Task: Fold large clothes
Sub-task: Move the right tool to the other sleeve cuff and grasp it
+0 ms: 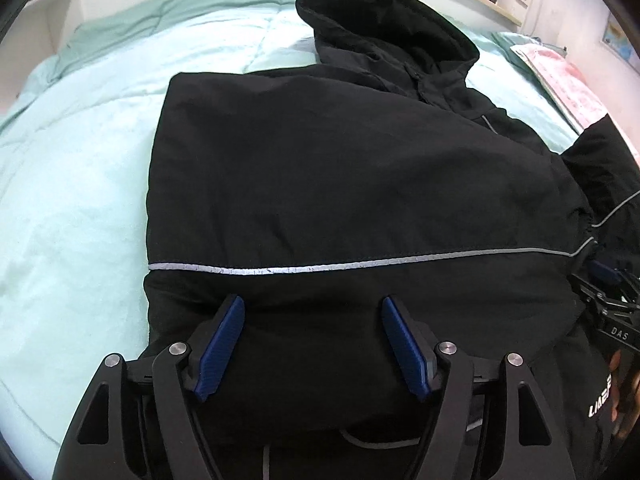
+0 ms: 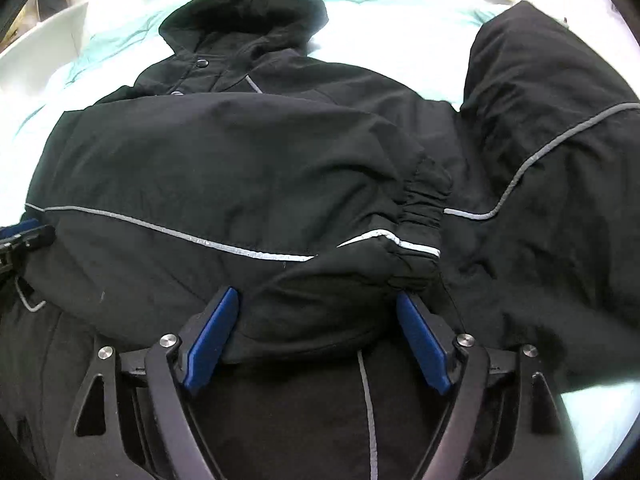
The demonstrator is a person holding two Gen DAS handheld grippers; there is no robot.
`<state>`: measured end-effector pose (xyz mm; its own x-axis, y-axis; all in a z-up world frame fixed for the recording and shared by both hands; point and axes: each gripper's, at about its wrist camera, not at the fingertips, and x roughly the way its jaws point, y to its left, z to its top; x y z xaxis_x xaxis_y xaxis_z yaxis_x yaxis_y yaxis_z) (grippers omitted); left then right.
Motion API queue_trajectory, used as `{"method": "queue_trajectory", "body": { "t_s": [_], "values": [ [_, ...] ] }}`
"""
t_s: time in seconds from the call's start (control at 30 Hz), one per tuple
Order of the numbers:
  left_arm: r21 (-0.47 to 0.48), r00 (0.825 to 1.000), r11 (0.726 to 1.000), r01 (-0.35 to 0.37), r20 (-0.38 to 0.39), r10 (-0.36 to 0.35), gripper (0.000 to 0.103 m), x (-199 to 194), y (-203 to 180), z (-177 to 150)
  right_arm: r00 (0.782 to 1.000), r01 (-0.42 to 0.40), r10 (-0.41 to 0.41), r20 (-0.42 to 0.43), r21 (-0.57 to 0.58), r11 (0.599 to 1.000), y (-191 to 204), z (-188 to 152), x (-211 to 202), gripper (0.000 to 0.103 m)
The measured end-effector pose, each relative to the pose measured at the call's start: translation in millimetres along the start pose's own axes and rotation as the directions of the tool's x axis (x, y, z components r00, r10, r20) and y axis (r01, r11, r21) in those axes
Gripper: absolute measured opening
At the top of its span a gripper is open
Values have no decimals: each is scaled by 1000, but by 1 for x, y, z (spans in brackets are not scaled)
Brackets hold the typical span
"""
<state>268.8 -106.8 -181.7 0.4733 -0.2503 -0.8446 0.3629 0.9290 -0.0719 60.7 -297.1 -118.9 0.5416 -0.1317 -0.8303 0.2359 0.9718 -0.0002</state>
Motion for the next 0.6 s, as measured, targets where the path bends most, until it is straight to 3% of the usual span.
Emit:
{"method": "queue_trajectory", "body": {
  "t_s": [0.1, 0.17, 0.2, 0.3, 0.43, 0.5, 0.6],
  "values": [
    [-4, 999, 999, -37, 30, 37, 72, -21, -6, -2, 1000, -19, 20, -10, 26, 999, -4, -4, -9, 83],
    [5, 998, 1000, 11, 58, -11, 72, -39, -22, 4, 997, -75, 76, -18, 74, 994, -11, -16, -30, 84],
    [18, 996, 999, 44, 78, -45, 72, -50, -34, 7, 989, -144, 145, 0, 101, 984, -19, -24, -46, 84],
    [93, 983, 989, 111, 133, -123, 72, -80, -85, 19, 975, -220, 214, 63, 116, 968, -34, -38, -83, 84],
    [202, 954, 947, 249, 119, -276, 72, -84, -181, 39, 971, -175, 157, 177, 91, 980, -76, -57, -148, 84],
    [245, 945, 929, 277, 107, -310, 72, -73, -227, 45, 972, -108, 81, 221, 116, 987, -108, -60, -171, 84],
    [272, 936, 913, 303, 95, -339, 72, -55, -276, 46, 963, -90, 29, 270, 214, 973, -167, -65, -194, 84]
  ]
}}
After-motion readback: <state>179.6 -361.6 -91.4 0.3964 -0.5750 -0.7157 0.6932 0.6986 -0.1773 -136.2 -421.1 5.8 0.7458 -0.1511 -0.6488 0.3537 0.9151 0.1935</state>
